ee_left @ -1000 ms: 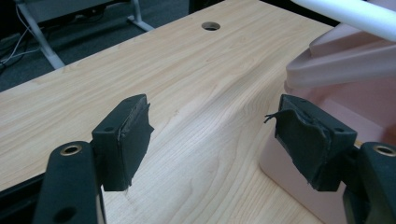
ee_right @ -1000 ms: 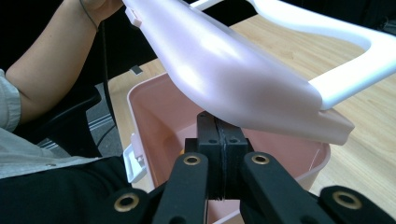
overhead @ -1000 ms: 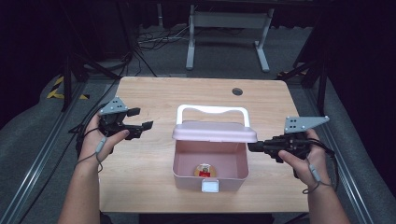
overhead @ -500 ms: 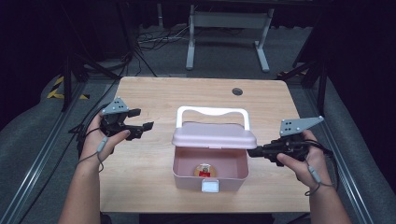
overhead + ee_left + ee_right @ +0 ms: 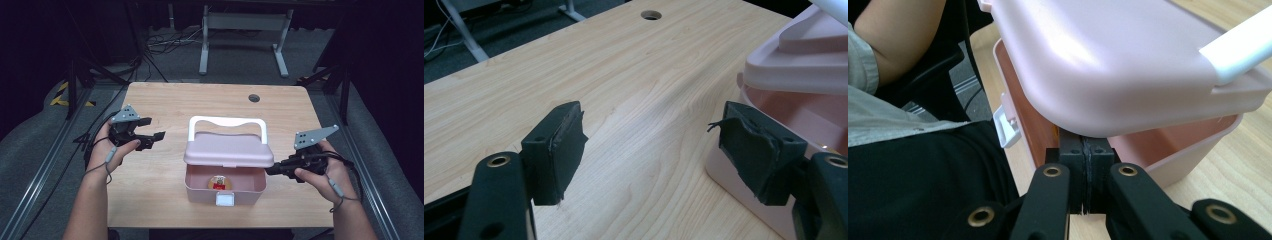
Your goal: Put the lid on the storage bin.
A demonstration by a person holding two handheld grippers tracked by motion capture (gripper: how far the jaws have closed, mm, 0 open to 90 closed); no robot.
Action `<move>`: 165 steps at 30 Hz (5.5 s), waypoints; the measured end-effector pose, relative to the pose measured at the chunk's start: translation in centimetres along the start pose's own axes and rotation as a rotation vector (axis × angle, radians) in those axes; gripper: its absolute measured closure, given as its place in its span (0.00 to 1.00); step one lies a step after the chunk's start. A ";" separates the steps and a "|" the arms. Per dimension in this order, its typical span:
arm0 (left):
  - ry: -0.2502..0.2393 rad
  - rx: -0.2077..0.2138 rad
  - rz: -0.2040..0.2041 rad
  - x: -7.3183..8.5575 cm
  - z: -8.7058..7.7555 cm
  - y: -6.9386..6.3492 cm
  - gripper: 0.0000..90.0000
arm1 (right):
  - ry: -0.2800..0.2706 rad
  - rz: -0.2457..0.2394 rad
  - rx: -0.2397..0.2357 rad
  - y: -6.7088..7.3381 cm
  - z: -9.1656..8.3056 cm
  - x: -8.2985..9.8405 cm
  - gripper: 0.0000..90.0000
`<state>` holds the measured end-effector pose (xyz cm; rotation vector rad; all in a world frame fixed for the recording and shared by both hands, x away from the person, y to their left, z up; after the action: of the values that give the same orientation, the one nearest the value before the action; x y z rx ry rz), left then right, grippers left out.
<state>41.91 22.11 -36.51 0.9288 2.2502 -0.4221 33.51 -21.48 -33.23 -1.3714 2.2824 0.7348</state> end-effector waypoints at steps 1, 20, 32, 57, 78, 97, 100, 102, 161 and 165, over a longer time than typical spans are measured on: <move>0.001 -0.001 0.001 0.0 0.0 0.0 0.30 | 0.007 -0.001 0.000 0.0 0.0 0.0 1.00; 0.015 0.002 -0.001 0.1 0.4 0.1 0.29 | 0.118 -0.013 -0.002 0.4 0.9 0.3 1.00; 0.021 0.002 -0.003 0.2 0.7 0.1 0.29 | 0.226 -0.030 -0.039 0.7 1.7 0.7 0.98; 0.032 0.007 -0.003 0.3 1.0 0.2 0.29 | 0.343 -0.016 -0.036 0.3 2.2 1.5 0.98; 0.035 0.009 -0.009 0.6 0.9 0.2 0.29 | 0.127 -0.048 -0.064 0.5 -0.6 1.1 0.85; 0.036 -0.008 -0.043 1.5 0.5 0.6 0.29 | -0.313 0.106 0.206 -2.9 -4.4 0.6 0.63; 0.040 -0.008 -0.039 1.5 0.6 0.7 0.29 | -0.317 0.123 0.258 -3.8 -4.5 0.9 0.59; 0.041 -0.010 -0.039 1.5 0.6 0.7 0.29 | -0.309 0.131 0.267 -4.1 -4.4 1.1 0.57; 0.191 -0.023 -0.061 3.0 3.4 2.3 0.27 | 0.167 0.422 0.427 -16.0 4.7 8.6 0.28; 0.192 -0.018 -0.055 3.0 3.5 2.2 0.27 | 0.195 0.424 0.419 -15.9 5.0 8.7 0.30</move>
<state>43.50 23.38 -41.18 0.9340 2.4540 -0.3494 43.98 -30.65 -45.93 -0.8077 2.7207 0.2124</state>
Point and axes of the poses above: each handheld gripper's, and its own axes: z roughly forward along the jaws, x roughly out of its underside, y roughly to its left, the point moved 3 cm from there along z, roughly forward along the jaws, and after that the axes turned 14 degrees about y, right-handed, at the moved point
